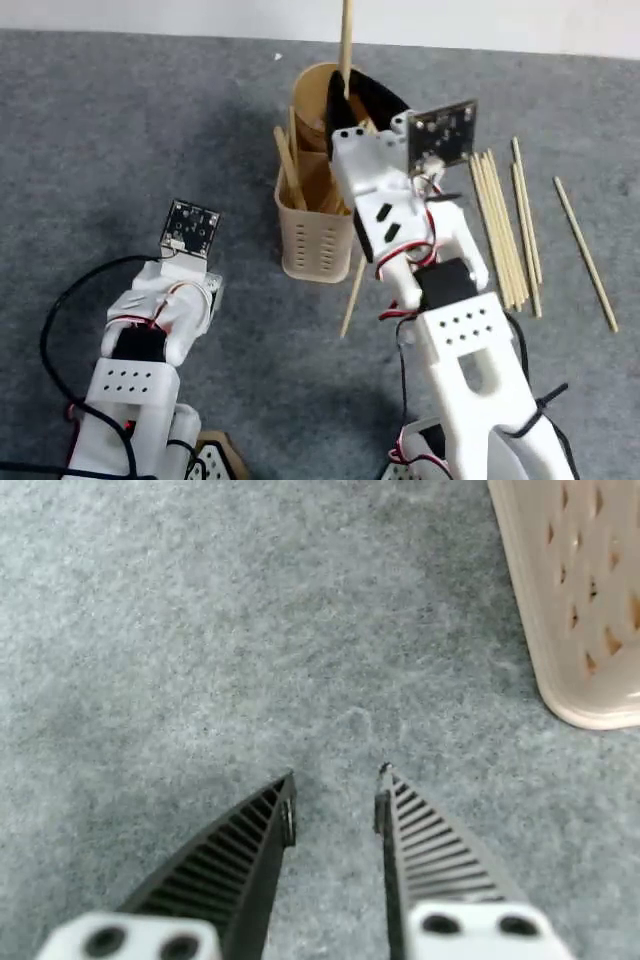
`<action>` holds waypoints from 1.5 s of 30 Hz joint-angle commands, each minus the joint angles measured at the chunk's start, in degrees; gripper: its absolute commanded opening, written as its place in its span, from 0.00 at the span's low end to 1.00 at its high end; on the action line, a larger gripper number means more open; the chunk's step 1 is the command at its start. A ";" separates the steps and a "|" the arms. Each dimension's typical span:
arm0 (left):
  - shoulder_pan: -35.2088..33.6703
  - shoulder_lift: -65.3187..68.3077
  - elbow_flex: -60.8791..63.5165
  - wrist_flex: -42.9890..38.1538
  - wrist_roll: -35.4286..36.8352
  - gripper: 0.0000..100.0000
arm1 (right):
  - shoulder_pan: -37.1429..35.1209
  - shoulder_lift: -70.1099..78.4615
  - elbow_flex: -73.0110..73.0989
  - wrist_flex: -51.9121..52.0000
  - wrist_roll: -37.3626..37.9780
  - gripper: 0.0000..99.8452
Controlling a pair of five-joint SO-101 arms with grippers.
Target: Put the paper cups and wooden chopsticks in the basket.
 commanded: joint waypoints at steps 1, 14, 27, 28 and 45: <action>0.57 -0.48 -0.31 -1.14 0.26 0.15 | -0.13 -1.80 -0.31 -1.19 -0.09 0.07; 0.57 -0.48 -0.31 -1.14 0.26 0.15 | 11.12 -3.03 -24.31 35.56 8.26 0.27; 0.66 -0.48 -0.31 -1.14 0.26 0.15 | 37.32 38.81 -39.43 59.21 32.18 0.21; 0.66 -0.48 -0.31 -1.14 0.26 0.15 | 37.14 42.51 -39.43 58.07 32.53 0.21; 0.57 -0.48 -0.40 -1.14 0.26 0.15 | 33.98 71.69 -45.49 49.54 32.53 0.21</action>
